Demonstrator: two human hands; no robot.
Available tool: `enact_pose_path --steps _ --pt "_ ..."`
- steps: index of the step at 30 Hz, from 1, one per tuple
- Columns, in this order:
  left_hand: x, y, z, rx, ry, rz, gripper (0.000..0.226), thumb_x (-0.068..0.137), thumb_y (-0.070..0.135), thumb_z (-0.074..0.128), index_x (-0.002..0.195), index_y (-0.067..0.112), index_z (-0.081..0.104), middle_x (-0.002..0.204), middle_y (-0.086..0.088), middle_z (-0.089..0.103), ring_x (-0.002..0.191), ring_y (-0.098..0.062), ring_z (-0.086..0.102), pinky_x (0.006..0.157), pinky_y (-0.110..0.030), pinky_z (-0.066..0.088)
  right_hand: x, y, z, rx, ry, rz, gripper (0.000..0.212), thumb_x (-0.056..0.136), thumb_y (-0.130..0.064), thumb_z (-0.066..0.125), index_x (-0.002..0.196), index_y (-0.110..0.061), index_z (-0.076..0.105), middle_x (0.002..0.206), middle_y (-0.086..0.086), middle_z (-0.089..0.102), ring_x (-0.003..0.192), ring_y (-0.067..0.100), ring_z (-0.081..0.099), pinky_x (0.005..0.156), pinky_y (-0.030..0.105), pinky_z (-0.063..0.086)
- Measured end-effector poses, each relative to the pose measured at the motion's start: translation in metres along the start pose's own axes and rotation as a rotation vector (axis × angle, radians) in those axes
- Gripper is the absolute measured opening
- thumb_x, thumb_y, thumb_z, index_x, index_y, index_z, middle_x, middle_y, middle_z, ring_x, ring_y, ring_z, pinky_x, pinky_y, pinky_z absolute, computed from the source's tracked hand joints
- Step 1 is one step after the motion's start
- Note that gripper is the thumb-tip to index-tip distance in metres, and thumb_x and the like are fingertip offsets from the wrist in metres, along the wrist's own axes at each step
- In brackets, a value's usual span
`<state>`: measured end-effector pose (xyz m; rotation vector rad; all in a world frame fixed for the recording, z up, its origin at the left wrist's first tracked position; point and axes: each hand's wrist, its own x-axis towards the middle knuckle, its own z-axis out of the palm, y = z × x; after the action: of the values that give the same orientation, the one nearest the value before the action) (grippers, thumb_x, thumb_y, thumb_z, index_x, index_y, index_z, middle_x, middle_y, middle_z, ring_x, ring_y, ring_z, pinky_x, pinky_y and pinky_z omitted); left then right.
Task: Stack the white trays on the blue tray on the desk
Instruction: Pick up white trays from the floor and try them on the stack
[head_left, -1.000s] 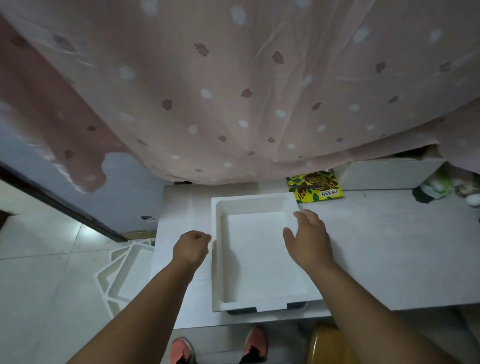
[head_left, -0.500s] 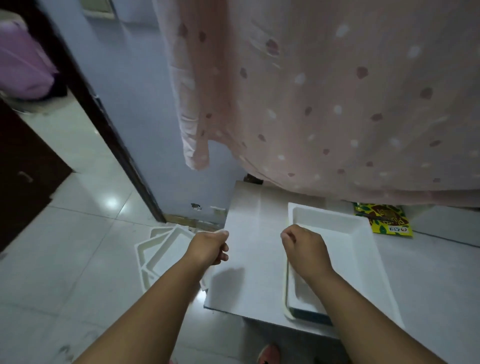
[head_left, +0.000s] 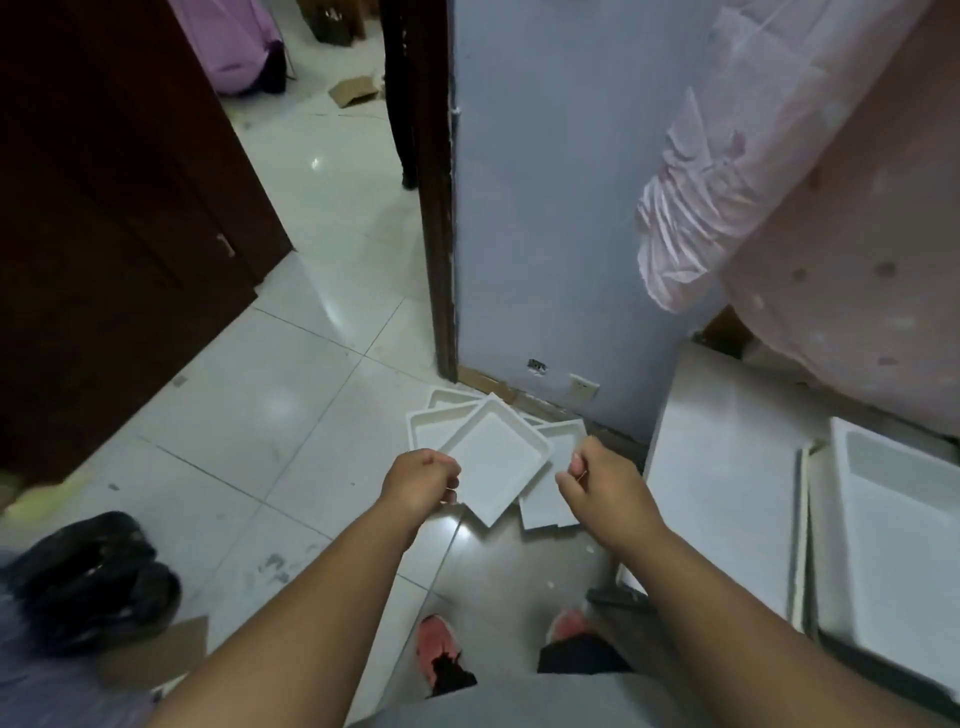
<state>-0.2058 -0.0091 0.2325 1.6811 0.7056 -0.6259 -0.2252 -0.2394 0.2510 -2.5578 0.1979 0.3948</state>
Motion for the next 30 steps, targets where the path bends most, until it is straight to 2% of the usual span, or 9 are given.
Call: enact_pose_path --steps 6,9,15,18,21,23,26,28,30 --pt "0.041 -0.009 -0.021 0.071 0.023 -0.063 0.012 0.084 0.013 0.059 0.085 0.007 0.070 0.080 -0.009 0.070 0.069 -0.021 0.066 0.075 -0.036 0.054 0.031 -0.009 0.032 0.066 0.021 -0.014 0.033 0.093 -0.022 0.056 0.066 -0.018 0.037 0.064 0.004 0.051 0.059 0.020 0.046 0.052 0.036 0.036" --pt "0.063 -0.005 -0.013 0.101 0.006 -0.095 0.015 0.085 0.015 0.060 0.091 0.005 0.070 0.082 -0.007 0.072 0.071 -0.021 0.068 0.075 -0.036 0.055 0.054 -0.001 0.050 0.083 0.022 0.011 0.029 0.093 -0.022 0.055 0.070 -0.012 0.041 0.066 0.006 0.052 0.061 0.024 0.050 0.053 0.039 0.040" --pt "0.116 0.020 -0.007 0.235 -0.008 -0.112 0.018 0.087 0.017 0.057 0.091 0.006 0.070 0.090 -0.008 0.074 0.072 -0.018 0.069 0.071 -0.031 0.052 0.118 0.011 0.082 0.098 -0.148 0.097 0.027 0.095 -0.024 0.055 0.072 -0.015 0.045 0.070 0.002 0.052 0.066 0.022 0.050 0.060 0.036 0.041" --pt "0.150 0.035 -0.006 0.349 -0.003 -0.059 0.020 0.090 0.019 0.054 0.092 0.006 0.070 0.093 -0.009 0.073 0.074 -0.018 0.070 0.065 -0.026 0.050 0.152 0.014 0.093 0.134 -0.213 0.100 0.014 0.096 -0.026 0.055 0.097 -0.019 0.067 0.095 0.001 0.067 0.090 0.021 0.061 0.080 0.036 0.049" --pt "0.180 0.041 -0.006 0.448 -0.012 -0.070 0.022 0.089 0.016 0.051 0.092 0.004 0.070 0.092 -0.010 0.073 0.072 -0.018 0.068 0.064 -0.026 0.051 0.175 0.020 0.104 0.128 -0.262 0.196 0.030 0.100 -0.028 0.048 0.124 -0.023 0.065 0.115 0.007 0.070 0.106 0.025 0.064 0.091 0.035 0.051" --pt "0.203 0.038 -0.004 0.504 -0.049 -0.082 0.023 0.088 0.015 0.051 0.092 0.002 0.069 0.091 -0.013 0.074 0.076 -0.024 0.070 0.073 -0.032 0.055 0.186 0.031 0.120 0.102 -0.283 0.282 0.028 0.102 -0.029 0.047 0.118 -0.020 0.067 0.114 0.008 0.071 0.107 0.027 0.064 0.086 0.031 0.048" --pt "0.245 0.022 -0.001 0.632 -0.089 -0.093 0.025 0.087 0.016 0.050 0.090 0.000 0.068 0.090 -0.015 0.074 0.085 -0.031 0.071 0.075 -0.035 0.055 0.197 0.052 0.153 0.077 -0.329 0.384 0.031 0.102 -0.033 0.045 0.089 -0.016 0.067 0.097 0.008 0.071 0.096 0.026 0.066 0.073 0.028 0.040" --pt "0.284 0.004 0.004 0.749 -0.139 -0.079 0.023 0.089 0.019 0.051 0.092 0.007 0.070 0.095 -0.008 0.074 0.088 -0.025 0.067 0.071 -0.028 0.048 0.211 0.069 0.186 0.109 -0.322 0.472 0.042 0.103 -0.040 0.040 0.088 -0.013 0.070 0.093 0.006 0.071 0.090 0.024 0.065 0.074 0.028 0.038" --pt "0.330 -0.017 0.013 0.849 -0.212 -0.063 0.022 0.092 0.022 0.052 0.101 0.015 0.071 0.108 -0.003 0.071 0.091 -0.018 0.060 0.075 -0.024 0.042 0.232 0.087 0.222 0.142 -0.276 0.570 0.039 0.103 -0.035 0.040 0.085 -0.013 0.067 0.095 0.006 0.069 0.089 0.022 0.062 0.076 0.030 0.037"
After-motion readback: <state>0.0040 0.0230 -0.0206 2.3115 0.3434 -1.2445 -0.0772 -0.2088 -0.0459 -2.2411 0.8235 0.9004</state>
